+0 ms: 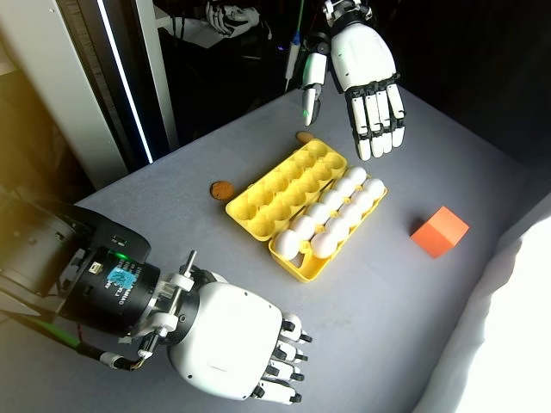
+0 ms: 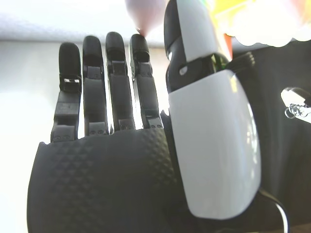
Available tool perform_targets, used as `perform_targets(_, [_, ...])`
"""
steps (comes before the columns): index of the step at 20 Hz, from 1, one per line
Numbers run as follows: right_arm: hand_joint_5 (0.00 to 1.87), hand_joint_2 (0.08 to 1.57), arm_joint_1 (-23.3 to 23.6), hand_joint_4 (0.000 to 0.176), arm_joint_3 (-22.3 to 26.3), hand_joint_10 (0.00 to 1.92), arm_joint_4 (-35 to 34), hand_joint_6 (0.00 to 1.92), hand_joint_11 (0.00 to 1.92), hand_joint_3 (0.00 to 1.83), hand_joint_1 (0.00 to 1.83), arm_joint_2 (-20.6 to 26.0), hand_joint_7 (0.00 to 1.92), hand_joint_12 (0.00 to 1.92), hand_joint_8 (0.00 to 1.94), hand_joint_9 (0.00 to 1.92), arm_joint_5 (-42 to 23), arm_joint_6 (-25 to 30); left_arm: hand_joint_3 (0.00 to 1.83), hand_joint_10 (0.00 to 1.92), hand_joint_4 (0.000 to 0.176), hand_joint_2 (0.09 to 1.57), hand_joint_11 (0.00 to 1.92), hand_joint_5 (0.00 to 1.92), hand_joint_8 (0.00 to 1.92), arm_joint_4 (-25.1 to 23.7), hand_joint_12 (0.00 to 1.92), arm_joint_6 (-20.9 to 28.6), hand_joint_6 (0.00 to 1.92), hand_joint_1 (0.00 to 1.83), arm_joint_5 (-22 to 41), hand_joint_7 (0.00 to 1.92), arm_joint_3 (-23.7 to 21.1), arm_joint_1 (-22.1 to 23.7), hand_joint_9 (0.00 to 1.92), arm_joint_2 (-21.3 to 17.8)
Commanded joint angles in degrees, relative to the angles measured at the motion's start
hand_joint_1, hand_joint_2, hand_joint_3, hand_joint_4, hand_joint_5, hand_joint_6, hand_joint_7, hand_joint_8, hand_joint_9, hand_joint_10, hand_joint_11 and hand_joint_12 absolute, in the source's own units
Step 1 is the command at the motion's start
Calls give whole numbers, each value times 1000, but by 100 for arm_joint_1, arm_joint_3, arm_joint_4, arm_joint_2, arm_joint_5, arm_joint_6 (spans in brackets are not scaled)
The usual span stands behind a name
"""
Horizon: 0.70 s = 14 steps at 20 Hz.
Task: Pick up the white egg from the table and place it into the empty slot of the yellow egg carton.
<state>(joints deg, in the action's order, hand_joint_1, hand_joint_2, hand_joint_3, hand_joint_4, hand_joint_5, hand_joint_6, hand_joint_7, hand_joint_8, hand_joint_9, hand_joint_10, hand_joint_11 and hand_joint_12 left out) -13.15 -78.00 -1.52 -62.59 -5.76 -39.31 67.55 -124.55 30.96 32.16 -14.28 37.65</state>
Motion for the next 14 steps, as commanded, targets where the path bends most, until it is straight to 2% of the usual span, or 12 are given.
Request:
perform_targets(1, [472,1090,1,0,-101,272,-35,23,0,3,1067,3,418,896,1,222,-636,22,1,9,0,1277,0,243,10,-237,648,-73,5,0,578,278,44,79,285,-41])
perform_targets(3, [471,1082,-8,0,-179,273,-35,19,0,0,1091,-63,391,862,0,198,-670,22,0,9,0,1273,0,258,10,-118,683,-193,5,0,613,300,130,77,304,-8])
perform_targets(4, [425,1092,-9,0,-187,257,-35,5,0,3,1034,-71,340,770,0,158,-671,21,0,6,0,1276,0,239,5,55,613,-326,3,0,561,280,146,88,283,-9])
perform_targets(5, [420,1093,-9,0,-186,252,-35,4,0,3,1044,-71,332,725,0,149,-676,21,1,6,0,1278,0,239,5,254,599,-478,4,0,478,280,152,111,282,-10])
perform_targets(7, [383,1100,-5,0,-186,242,-35,0,0,5,1069,-68,303,684,0,136,-675,21,0,3,0,1277,0,241,3,959,614,-955,2,0,451,280,149,150,280,-10])
perform_targets(8, [382,1091,-1,0,-186,244,-35,2,0,1,1084,-66,306,701,2,144,-675,19,0,7,0,1273,0,251,7,1097,643,-1152,4,0,459,298,141,149,297,-11])
perform_targets(9, [391,1089,2,0,-186,245,-35,6,0,0,1068,-66,321,762,6,161,-677,18,0,4,0,1272,0,250,3,1078,618,-1280,2,0,470,294,118,148,293,-13])
perform_targets(10, [370,1102,2,0,-187,234,-35,1,0,4,1042,-65,312,746,2,153,-712,6,0,9,0,1269,0,278,6,1034,697,-1498,5,0,472,327,74,148,328,-13])
perform_targets(12, [424,1089,3,0,-186,247,-35,21,0,0,1077,-73,354,869,14,192,-766,4,0,0,0,1264,0,247,0,918,660,-1814,0,0,534,290,7,170,297,-5])
perform_targets(13, [420,1085,1,0,-188,248,-34,18,0,0,1077,-101,352,878,11,194,-794,-16,0,0,0,1264,0,236,0,982,632,-2021,2,0,537,284,4,180,291,6])
perform_targets(14, [396,1096,0,0,-194,238,-34,6,0,2,1046,-150,337,810,3,174,-839,-77,0,9,0,1265,0,262,9,968,679,-1987,8,0,511,317,34,189,322,12])
